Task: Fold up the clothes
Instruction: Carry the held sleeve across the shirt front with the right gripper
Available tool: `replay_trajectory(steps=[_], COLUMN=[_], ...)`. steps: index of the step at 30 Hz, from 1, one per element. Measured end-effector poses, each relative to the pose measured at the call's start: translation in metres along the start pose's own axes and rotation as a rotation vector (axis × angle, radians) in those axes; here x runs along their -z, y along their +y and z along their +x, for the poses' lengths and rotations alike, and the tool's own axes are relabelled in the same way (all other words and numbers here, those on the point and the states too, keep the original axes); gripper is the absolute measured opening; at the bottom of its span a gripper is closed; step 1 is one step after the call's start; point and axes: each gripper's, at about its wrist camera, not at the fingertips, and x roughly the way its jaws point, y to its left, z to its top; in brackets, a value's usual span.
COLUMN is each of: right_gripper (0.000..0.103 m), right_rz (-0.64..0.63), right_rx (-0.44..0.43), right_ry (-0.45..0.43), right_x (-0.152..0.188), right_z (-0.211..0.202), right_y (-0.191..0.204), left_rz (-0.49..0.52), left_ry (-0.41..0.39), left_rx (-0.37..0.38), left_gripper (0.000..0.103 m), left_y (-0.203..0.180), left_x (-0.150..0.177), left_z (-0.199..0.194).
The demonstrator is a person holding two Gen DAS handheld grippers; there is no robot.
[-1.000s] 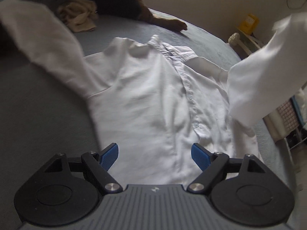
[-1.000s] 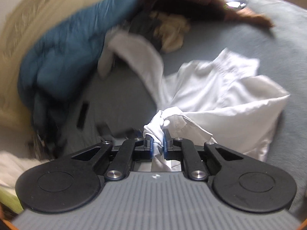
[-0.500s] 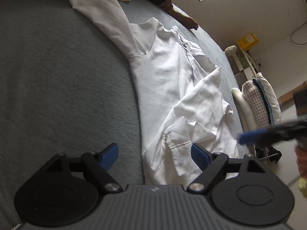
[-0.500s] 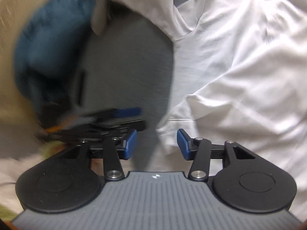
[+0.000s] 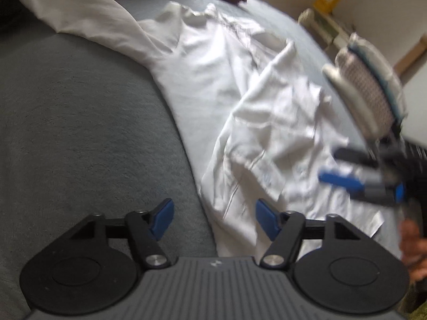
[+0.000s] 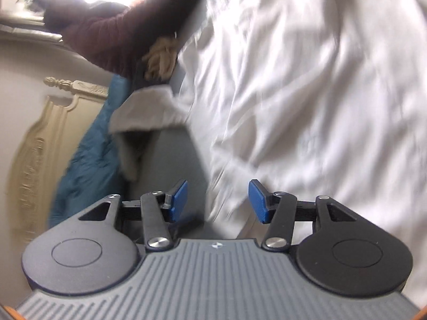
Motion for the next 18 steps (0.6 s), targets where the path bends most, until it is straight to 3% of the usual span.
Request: replay_trajectory(steps=[2,4,7,9,12,14,18], right_gripper=[0.05,0.048,0.028,0.019,0.016,0.019,0.021], right_rz=[0.02,0.102,0.207,0.268,0.358,0.384,0.266], right_rx=[0.021,0.014,-0.011,-0.035,-0.067,-0.072,-0.043], right_ry=[-0.03,0.018,0.092,0.125,0.153,0.154,-0.025], right_x=[-0.003,0.003,0.016,0.031,0.058,0.072,0.059], right_z=[0.013,0.029,0.046,0.043,0.034,0.026,0.006], right_y=[-0.005,-0.014,-0.028,-0.033,-0.038,-0.037,-0.023], left_rz=[-0.014,-0.032,-0.042,-0.071,-0.139,-0.164,-0.186], left_ry=[0.041,0.071,0.088,0.089,0.082,0.084,0.102], left_rx=[-0.018,-0.02,-0.004,0.021,0.056,0.072,0.113], left_gripper=[0.056,0.047,0.026,0.02,0.02,0.026,0.041], left_y=[-0.001,0.001,0.007,0.016,0.034,0.043,0.05], left_x=[0.002,0.006,0.009,0.009,0.008,0.007,0.005], left_z=[0.006,0.012,0.015,0.012,0.006,0.005,0.009])
